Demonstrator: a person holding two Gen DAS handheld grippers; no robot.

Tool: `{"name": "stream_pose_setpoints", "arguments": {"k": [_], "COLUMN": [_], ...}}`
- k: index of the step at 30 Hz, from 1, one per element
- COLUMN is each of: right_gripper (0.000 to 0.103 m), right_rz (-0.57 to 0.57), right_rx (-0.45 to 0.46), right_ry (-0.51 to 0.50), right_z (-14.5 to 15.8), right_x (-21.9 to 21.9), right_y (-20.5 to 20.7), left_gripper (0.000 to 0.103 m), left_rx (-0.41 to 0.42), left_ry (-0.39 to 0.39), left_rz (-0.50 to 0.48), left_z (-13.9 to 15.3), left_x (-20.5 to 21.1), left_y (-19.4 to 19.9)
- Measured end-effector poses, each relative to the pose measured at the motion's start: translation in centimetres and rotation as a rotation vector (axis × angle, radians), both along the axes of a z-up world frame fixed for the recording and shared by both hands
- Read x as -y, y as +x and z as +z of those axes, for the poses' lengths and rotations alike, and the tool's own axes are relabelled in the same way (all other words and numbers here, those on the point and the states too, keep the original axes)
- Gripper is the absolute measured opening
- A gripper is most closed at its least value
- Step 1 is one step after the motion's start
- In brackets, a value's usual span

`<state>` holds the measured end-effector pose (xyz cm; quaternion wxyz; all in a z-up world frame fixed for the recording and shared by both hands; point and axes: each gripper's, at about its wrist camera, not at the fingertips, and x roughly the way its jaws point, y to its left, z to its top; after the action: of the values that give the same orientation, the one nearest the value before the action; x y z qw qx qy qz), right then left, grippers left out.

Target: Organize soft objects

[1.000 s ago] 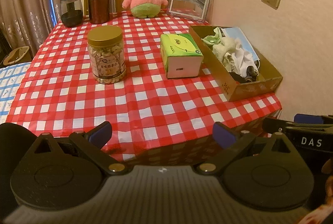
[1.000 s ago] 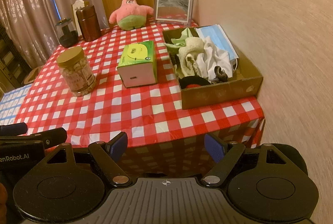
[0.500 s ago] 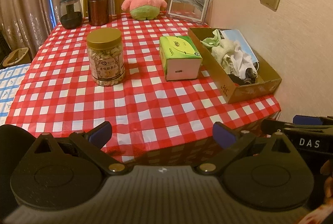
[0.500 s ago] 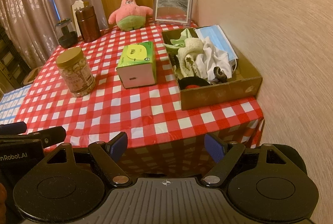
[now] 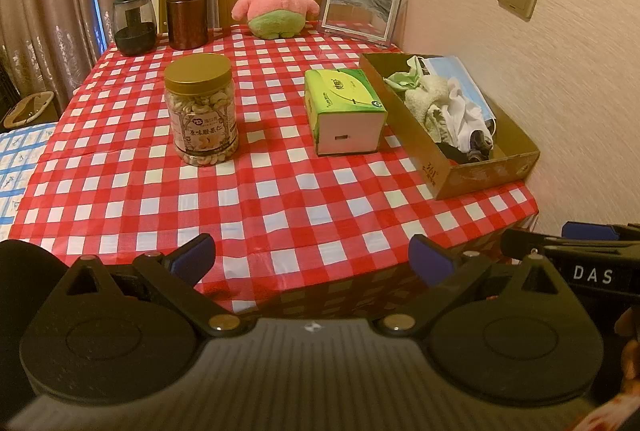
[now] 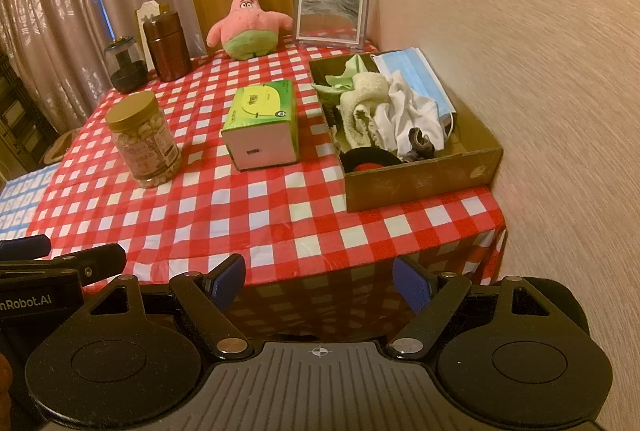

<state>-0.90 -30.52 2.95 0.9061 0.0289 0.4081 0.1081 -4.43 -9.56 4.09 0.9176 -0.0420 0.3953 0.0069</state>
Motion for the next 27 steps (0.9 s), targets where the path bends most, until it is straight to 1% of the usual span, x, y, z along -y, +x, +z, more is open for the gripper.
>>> {"name": "stream_pose_setpoints", "arguments": {"k": [27], "right_gripper": [0.08], "right_rz": [0.0], "right_rx": [0.001], "right_ry": [0.0], "right_z": [-0.01], "right_x": [0.11], "right_y": [0.06], "left_gripper": [0.102], "left_rx": [0.002], "left_ry": [-0.001], "left_rz": [-0.002], "left_z": [0.04], "left_x": [0.09], "left_y": [0.06]}}
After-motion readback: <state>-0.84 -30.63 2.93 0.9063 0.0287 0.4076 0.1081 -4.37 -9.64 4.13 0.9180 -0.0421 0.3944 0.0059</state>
